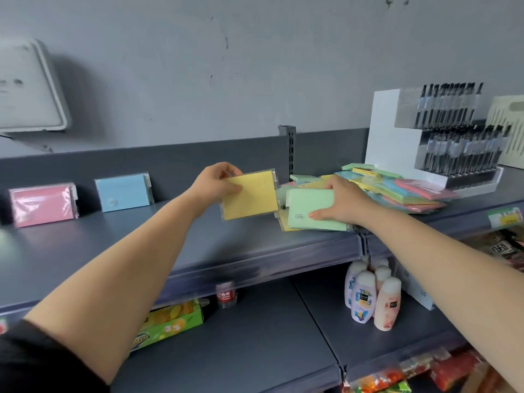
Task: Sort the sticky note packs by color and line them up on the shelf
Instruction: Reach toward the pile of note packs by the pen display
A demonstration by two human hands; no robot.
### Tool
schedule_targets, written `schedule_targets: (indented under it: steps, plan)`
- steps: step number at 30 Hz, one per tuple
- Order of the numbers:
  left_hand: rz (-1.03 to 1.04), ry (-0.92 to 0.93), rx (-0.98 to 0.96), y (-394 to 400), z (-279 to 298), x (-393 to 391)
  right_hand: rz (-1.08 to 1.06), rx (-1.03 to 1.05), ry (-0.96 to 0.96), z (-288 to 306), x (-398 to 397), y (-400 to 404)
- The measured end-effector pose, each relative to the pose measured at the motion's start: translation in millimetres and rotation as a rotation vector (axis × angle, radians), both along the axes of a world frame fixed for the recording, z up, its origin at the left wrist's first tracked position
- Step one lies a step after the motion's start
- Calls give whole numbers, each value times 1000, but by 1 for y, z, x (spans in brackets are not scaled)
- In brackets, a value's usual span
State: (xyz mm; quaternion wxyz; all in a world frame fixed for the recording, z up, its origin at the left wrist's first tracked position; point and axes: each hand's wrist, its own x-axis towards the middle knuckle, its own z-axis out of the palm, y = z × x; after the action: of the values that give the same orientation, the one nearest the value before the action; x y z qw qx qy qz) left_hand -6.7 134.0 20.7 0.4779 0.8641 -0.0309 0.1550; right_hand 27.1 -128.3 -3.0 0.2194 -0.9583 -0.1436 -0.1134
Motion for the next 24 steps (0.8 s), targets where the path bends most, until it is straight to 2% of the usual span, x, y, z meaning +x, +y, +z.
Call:
schedule_targets:
  steps: [4, 14, 24]
  plan:
    - [71, 3, -10, 28, 1, -31, 94, 149, -63, 7, -16, 19]
    - [204, -5, -5, 93, 5, -83, 300, 231, -143, 17, -41, 97]
    - [264, -49, -11, 162, -1, -104, 368, 219, -166, 18, -48, 179]
